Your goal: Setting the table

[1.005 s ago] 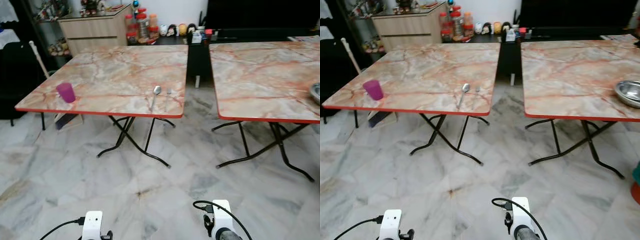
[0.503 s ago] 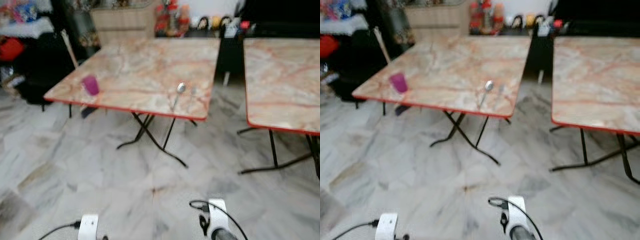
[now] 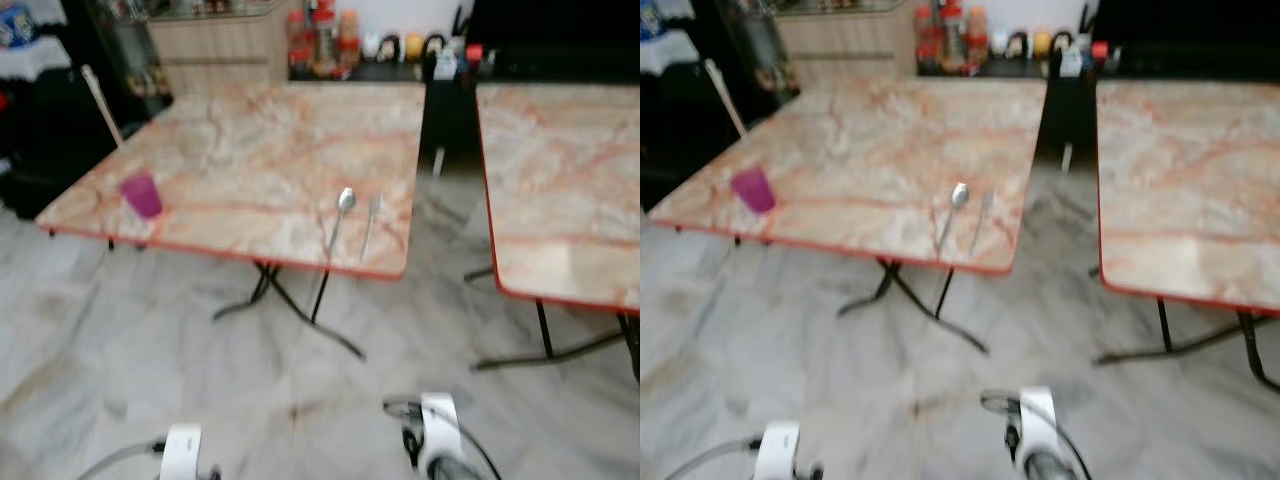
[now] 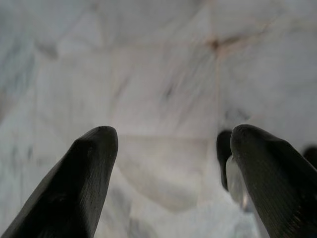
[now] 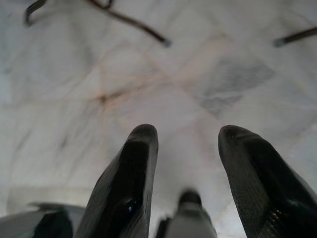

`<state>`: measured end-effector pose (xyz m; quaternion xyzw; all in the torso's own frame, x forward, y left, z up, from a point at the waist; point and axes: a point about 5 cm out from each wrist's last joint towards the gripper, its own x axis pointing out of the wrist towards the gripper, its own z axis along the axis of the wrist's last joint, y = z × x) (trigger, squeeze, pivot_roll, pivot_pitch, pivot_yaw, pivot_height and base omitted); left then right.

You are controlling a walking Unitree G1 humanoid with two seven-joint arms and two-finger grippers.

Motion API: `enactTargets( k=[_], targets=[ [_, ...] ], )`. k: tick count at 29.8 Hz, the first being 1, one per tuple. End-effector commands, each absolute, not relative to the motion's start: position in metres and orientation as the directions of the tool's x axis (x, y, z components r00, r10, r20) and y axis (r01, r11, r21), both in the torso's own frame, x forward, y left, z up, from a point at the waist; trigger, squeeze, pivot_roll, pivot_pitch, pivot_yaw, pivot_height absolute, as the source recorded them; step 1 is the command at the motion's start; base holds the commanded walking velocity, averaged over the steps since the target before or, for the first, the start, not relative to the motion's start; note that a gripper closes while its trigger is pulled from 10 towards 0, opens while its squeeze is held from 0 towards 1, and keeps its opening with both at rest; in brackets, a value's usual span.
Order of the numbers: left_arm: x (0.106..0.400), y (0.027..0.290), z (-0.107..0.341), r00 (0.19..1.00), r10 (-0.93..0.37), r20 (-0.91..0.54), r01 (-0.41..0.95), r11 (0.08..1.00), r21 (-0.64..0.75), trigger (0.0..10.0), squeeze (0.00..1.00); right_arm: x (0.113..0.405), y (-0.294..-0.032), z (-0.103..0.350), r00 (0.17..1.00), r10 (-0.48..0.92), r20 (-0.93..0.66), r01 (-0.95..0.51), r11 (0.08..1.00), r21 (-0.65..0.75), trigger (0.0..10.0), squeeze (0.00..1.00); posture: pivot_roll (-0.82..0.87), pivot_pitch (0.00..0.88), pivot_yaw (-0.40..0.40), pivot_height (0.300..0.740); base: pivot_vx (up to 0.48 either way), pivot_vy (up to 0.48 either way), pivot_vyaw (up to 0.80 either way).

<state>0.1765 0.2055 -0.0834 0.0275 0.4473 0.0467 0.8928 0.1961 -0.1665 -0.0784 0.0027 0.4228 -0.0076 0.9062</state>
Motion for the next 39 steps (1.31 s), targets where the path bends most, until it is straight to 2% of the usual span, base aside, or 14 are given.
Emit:
enactTargets(
  k=[1,7,22,30,39],
  targets=[
    [0.1745,0.2026,-0.0848,0.591,0.098,-0.801,-0.050,0.995,0.085,10.0,0.00,0.1940,-0.1727,-0.0790,0.639,-0.028,-0.768,0.035,0.999,-0.007,10.0,0.00,0.02,0.000,0.080,0.740,0.409,0.000,-0.51],
    [0.1727,0.2043,-0.0853,0.587,0.098,-0.803,-0.041,0.995,0.091,10.0,0.00,0.1890,-0.1729,-0.0813,0.633,-0.028,-0.774,0.036,0.999,-0.006,10.0,0.00,0.01,0.000,0.088,0.740,0.367,0.000,-0.08],
    [0.1731,0.2035,-0.0854,0.585,0.090,-0.806,-0.051,0.996,0.075,10.0,0.00,0.1907,-0.1758,-0.0804,0.632,-0.041,-0.774,0.043,0.999,-0.017,10.0,0.00,0.02,0.000,0.075,0.740,0.000,0.000,0.00],
    [0.1712,0.2034,-0.0862,0.582,0.087,-0.808,-0.050,0.996,0.072,10.0,0.00,0.1892,-0.1759,-0.0811,0.629,-0.044,-0.776,0.062,0.998,-0.006,10.0,0.00,0.01,0.000,0.081,0.740,0.000,0.371,0.00],
    [0.1708,0.2068,-0.0858,0.581,0.090,-0.809,-0.046,0.996,0.078,10.0,0.00,0.1873,-0.1719,-0.0825,0.625,-0.038,-0.779,0.068,0.998,0.006,10.0,0.00,0.01,0.000,0.096,0.740,0.000,0.383,-0.73]
  ],
)
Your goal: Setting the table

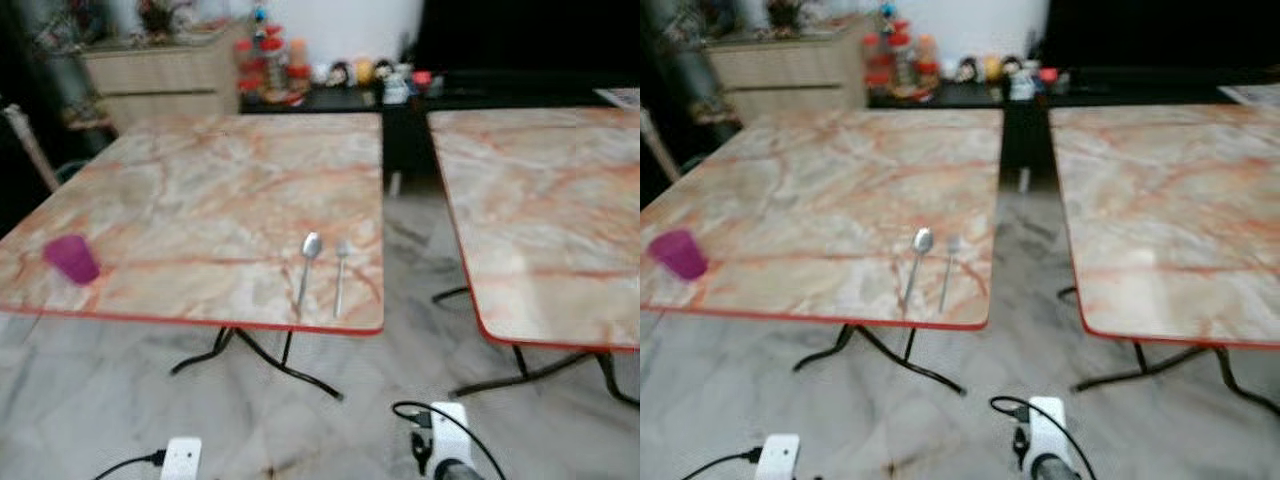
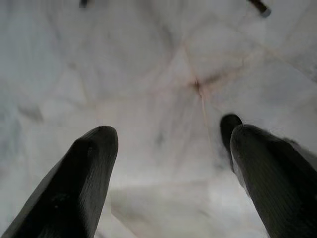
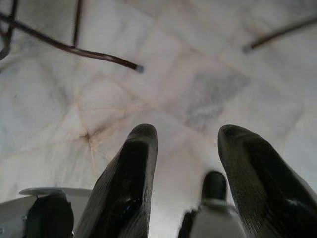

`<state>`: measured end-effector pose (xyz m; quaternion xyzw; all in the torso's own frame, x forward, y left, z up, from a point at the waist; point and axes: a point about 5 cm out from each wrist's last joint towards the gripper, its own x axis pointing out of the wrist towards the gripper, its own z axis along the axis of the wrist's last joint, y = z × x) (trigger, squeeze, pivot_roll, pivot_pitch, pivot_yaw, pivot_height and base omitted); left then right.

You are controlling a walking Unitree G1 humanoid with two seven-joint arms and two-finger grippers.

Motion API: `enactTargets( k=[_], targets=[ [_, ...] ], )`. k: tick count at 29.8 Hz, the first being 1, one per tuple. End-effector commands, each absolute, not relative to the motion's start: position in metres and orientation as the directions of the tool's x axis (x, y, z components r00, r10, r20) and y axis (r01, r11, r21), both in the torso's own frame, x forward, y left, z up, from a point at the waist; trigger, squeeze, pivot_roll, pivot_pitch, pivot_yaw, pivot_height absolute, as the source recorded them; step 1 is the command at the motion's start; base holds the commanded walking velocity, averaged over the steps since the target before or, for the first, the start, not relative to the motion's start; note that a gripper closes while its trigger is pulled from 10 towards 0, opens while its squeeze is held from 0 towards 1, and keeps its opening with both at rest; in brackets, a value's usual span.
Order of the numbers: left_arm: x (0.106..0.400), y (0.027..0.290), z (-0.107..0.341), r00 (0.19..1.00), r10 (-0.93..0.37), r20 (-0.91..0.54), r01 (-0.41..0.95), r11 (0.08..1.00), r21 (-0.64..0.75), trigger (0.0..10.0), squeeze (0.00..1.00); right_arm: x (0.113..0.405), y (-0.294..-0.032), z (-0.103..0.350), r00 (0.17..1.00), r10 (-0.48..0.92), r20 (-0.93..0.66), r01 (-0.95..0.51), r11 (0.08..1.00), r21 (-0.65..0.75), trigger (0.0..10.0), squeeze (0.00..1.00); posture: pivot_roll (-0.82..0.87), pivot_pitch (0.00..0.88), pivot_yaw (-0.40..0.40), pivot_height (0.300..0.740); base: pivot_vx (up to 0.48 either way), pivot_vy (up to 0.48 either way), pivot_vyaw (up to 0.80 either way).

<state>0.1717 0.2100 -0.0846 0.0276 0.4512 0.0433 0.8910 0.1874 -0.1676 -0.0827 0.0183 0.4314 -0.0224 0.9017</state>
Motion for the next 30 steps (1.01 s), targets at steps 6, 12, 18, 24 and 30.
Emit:
enactTargets(
  k=[6,12,18,24,30],
  targets=[
    [0.173,0.211,-0.084,0.587,0.100,-0.804,-0.052,0.995,0.086,10.0,0.00,0.188,-0.173,-0.082,0.631,-0.061,-0.773,0.090,0.996,-0.005,10.0,0.00,0.01,0.000,0.112,0.740,0.000,0.384,-0.13],
    [0.174,0.212,-0.084,0.588,0.099,-0.803,-0.052,0.995,0.085,10.0,0.00,0.189,-0.172,-0.081,0.636,-0.067,-0.769,0.109,0.994,0.003,10.0,0.00,0.01,0.000,0.128,0.740,0.000,0.381,0.00],
    [0.177,0.212,-0.082,0.595,0.100,-0.797,-0.050,0.995,0.088,10.0,0.00,0.189,-0.170,-0.082,0.636,-0.069,-0.769,0.118,0.993,0.008,10.0,0.00,0.01,0.000,0.140,0.740,0.000,0.384,0.00],
    [0.181,0.213,-0.080,0.602,0.101,-0.792,-0.050,0.995,0.090,10.0,0.00,0.187,-0.170,-0.083,0.633,-0.075,-0.770,0.131,0.991,0.011,10.0,0.00,0.02,0.000,0.147,0.740,0.000,0.383,0.00],
    [0.182,0.212,-0.079,0.606,0.105,-0.789,-0.058,0.994,0.088,10.0,0.00,0.183,-0.170,-0.084,0.629,-0.081,-0.773,0.134,0.991,0.006,10.0,0.00,0.03,0.000,0.140,0.740,0.000,0.383,0.00]
  ],
)
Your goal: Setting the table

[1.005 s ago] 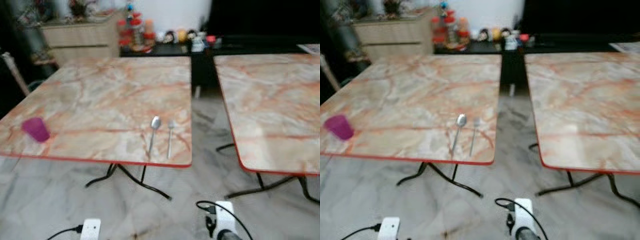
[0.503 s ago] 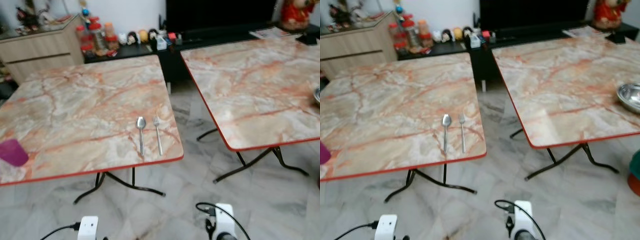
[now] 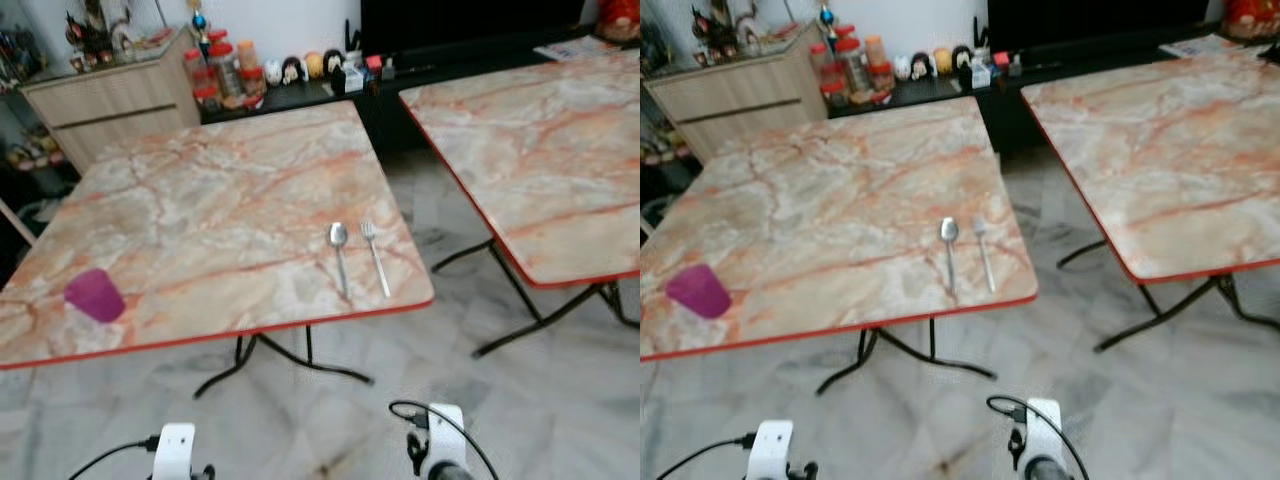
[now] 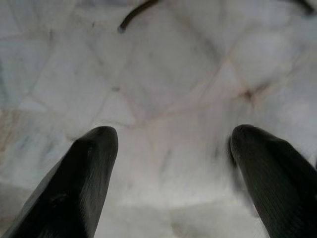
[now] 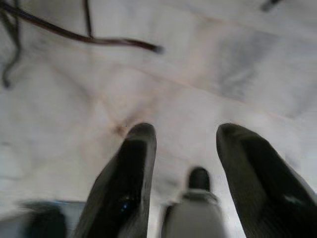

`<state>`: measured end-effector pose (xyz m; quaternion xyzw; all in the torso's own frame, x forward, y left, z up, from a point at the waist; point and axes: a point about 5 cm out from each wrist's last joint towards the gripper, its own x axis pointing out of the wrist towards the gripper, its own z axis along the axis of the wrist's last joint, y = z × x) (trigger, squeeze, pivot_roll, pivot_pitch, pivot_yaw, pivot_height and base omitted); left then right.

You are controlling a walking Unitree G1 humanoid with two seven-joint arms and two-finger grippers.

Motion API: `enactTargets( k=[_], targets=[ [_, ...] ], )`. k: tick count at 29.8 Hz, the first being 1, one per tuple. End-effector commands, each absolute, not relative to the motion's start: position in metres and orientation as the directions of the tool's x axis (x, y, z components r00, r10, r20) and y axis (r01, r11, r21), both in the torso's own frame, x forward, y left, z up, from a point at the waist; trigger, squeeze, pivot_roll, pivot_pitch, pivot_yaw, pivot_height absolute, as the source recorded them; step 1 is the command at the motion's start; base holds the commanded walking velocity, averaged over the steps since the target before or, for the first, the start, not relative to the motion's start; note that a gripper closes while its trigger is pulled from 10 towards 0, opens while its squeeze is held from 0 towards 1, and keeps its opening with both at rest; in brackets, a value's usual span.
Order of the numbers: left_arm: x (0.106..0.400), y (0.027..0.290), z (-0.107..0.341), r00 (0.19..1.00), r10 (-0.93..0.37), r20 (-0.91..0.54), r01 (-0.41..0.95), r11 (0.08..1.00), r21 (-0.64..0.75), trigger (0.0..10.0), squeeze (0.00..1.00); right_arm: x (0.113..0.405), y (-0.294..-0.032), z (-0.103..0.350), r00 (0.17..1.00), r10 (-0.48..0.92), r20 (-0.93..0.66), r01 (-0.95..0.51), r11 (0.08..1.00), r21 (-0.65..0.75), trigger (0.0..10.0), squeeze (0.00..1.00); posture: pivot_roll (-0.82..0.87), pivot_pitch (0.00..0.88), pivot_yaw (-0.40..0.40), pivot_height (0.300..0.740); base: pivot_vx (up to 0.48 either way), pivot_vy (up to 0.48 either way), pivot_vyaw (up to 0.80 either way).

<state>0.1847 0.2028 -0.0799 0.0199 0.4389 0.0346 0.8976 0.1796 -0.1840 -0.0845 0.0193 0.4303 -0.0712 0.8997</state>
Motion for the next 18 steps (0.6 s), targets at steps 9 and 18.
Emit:
enactTargets(
  k=[9,18],
  targets=[
    [0.1817,0.2096,-0.0802,0.605,0.103,-0.790,-0.057,0.995,0.086,10.0,0.00,0.1864,-0.1710,-0.0823,0.640,-0.081,-0.764,0.134,0.991,0.008,10.0,0.00,0.03,0.004,0.134,0.740,0.000,0.314,0.00],
    [0.1814,0.2043,-0.0810,0.613,0.089,-0.785,-0.064,0.996,0.063,10.0,0.00,0.1922,-0.1712,-0.0792,0.657,-0.073,-0.750,0.116,0.993,0.006,10.0,0.00,0.02,0.012,0.118,0.740,0.000,0.000,0.00]
  ],
)
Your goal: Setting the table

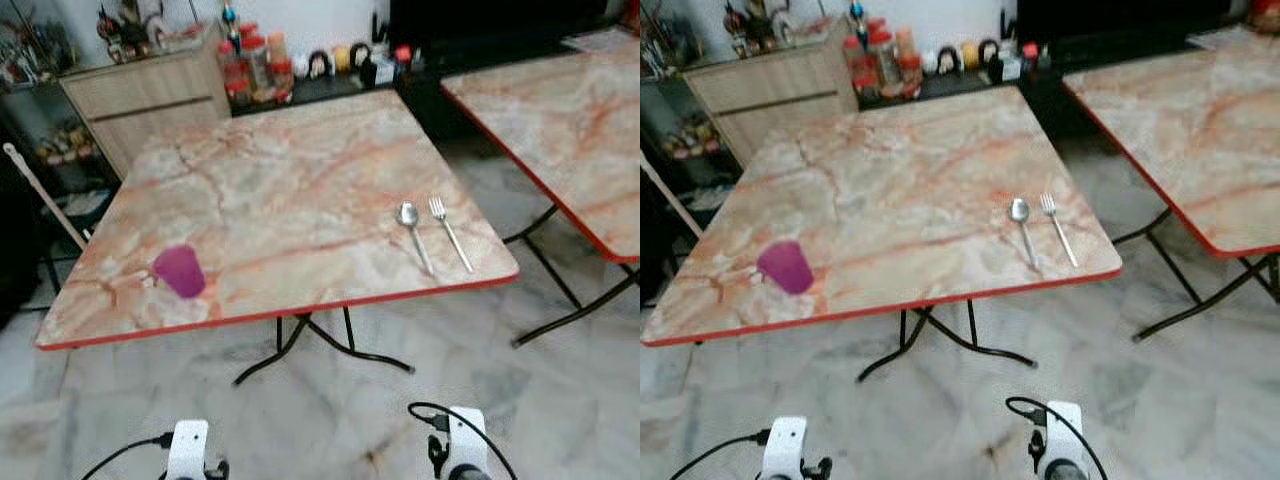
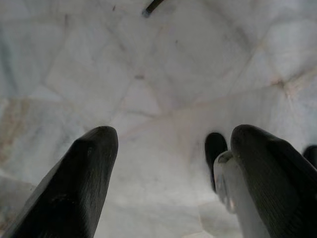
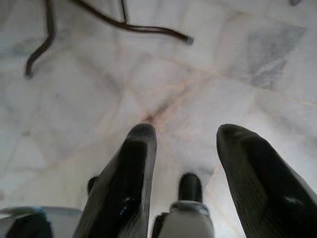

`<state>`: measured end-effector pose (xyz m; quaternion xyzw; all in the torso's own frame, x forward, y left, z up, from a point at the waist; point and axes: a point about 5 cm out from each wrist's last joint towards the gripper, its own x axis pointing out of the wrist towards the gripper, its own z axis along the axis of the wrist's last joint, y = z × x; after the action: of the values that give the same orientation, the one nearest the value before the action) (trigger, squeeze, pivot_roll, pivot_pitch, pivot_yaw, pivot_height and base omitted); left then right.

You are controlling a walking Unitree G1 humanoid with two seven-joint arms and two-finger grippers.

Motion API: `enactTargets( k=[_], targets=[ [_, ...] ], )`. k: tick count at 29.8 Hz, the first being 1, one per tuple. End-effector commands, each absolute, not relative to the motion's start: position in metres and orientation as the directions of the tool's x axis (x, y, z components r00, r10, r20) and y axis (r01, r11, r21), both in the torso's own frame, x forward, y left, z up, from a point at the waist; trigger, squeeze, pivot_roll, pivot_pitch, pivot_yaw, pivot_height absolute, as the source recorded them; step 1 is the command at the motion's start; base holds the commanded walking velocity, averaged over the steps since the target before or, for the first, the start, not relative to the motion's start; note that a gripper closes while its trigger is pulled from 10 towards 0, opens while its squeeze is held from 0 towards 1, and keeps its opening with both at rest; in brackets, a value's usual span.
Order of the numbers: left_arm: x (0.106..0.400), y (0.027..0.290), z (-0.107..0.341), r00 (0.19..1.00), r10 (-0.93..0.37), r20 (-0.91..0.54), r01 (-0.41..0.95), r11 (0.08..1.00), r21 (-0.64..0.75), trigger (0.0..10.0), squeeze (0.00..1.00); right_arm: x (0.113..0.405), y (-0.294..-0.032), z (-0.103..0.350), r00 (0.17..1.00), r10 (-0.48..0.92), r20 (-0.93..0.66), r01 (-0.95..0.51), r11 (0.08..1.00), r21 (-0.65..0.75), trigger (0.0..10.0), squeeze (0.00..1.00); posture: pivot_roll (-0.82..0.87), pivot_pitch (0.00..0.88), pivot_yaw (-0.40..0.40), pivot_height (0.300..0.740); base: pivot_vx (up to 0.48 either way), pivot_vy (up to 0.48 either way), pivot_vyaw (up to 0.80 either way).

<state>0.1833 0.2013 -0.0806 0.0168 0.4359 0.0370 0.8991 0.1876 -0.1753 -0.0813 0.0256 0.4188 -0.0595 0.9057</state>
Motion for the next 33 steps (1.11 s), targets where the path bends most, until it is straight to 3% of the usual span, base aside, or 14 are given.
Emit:
enactTargets(
  k=[1,15,33],
  targets=[
    [0.1812,0.2034,-0.0812,0.615,0.087,-0.784,-0.065,0.996,0.059,10.0,0.00,0.1930,-0.1717,-0.0787,0.658,-0.073,-0.749,0.116,0.993,0.005,10.0,0.00,0.02,0.014,0.116,0.740,0.000,0.000,0.00],
    [0.1814,0.1995,-0.0818,0.613,0.085,-0.786,-0.073,0.996,0.050,10.0,0.00,0.2027,-0.1734,-0.0732,0.684,-0.067,-0.727,0.106,0.994,0.008,10.0,0.00,0.02,0.016,0.104,0.740,0.000,0.000,0.00],
    [0.1816,0.1989,-0.0818,0.613,0.083,-0.786,-0.066,0.996,0.053,10.0,0.00,0.1993,-0.1754,-0.0748,0.678,-0.070,-0.731,0.079,0.997,-0.022,10.0,0.00,0.03,0.001,0.097,0.740,0.267,0.000,0.00]
  ],
)
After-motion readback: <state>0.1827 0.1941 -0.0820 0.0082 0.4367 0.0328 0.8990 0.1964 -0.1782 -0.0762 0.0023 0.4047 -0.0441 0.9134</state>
